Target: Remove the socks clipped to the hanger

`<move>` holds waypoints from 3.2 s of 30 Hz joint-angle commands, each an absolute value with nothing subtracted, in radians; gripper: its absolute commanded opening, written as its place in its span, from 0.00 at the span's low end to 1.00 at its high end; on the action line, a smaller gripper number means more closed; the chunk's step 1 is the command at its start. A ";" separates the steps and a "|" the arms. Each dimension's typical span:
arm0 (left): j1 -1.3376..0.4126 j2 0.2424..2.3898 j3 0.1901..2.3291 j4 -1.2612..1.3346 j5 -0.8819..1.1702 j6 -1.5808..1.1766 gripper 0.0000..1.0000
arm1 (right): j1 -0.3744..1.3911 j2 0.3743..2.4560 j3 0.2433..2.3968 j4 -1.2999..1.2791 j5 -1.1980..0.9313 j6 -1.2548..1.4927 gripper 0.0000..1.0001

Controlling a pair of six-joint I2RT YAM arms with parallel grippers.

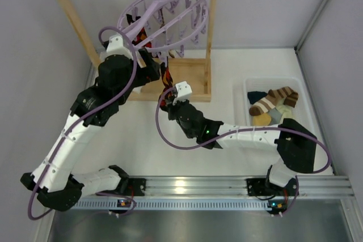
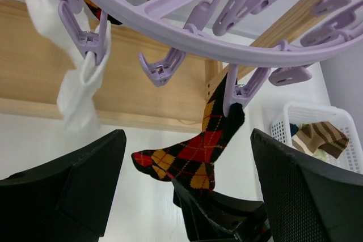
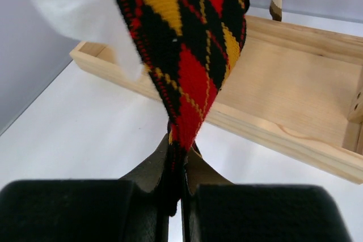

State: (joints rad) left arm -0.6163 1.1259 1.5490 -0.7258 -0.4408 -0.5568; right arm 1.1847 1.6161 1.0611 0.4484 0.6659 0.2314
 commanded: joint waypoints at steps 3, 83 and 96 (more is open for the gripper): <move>-0.638 1.161 1.620 -0.701 -0.379 -0.566 0.93 | 1.213 1.585 1.078 0.488 0.643 0.261 0.00; -0.695 1.374 1.756 -0.658 -0.431 -0.382 0.32 | 1.217 1.266 0.925 0.071 0.661 0.382 0.00; -0.696 1.195 1.593 -0.666 -0.198 -0.347 0.99 | 0.593 0.833 0.949 -0.507 0.444 0.330 0.01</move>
State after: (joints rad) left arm -0.6956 1.3205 1.6535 -0.6949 -0.2661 -0.3607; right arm 0.7399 0.8715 0.8810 -0.3126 0.5282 0.3817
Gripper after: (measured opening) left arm 0.975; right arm 0.021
